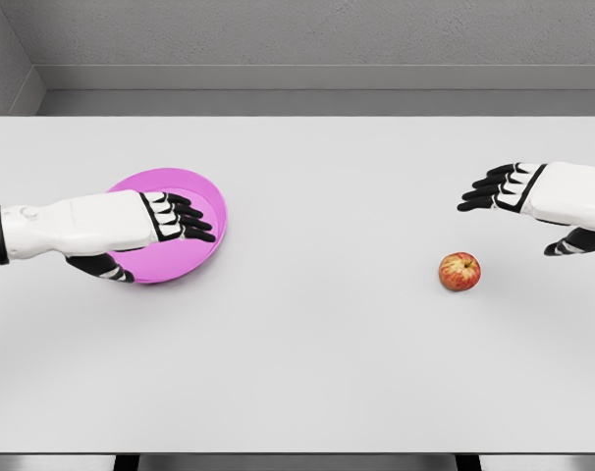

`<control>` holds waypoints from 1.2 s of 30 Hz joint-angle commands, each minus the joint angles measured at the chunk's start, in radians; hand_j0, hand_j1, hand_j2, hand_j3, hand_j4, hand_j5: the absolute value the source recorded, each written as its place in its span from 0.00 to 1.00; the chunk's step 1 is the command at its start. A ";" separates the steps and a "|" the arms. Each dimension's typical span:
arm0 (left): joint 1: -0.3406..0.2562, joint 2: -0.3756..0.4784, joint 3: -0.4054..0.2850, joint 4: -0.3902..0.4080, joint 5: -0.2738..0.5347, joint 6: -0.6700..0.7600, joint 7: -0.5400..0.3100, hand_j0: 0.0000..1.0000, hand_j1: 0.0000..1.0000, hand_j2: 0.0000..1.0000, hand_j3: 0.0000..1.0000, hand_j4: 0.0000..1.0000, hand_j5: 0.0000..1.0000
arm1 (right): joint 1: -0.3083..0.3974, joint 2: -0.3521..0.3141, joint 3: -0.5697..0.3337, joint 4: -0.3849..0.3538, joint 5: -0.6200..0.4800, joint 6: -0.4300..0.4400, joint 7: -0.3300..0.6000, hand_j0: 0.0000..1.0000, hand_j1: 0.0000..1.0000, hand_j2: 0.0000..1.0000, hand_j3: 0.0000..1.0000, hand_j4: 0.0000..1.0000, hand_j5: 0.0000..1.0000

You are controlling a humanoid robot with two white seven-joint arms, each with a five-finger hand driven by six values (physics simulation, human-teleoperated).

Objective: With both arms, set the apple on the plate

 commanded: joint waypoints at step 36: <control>-0.115 -0.001 -0.136 0.000 0.008 0.003 0.000 1.00 1.00 1.00 1.00 1.00 1.00 | -0.081 0.154 0.303 0.231 -0.082 0.112 0.000 1.00 1.00 1.00 1.00 1.00 1.00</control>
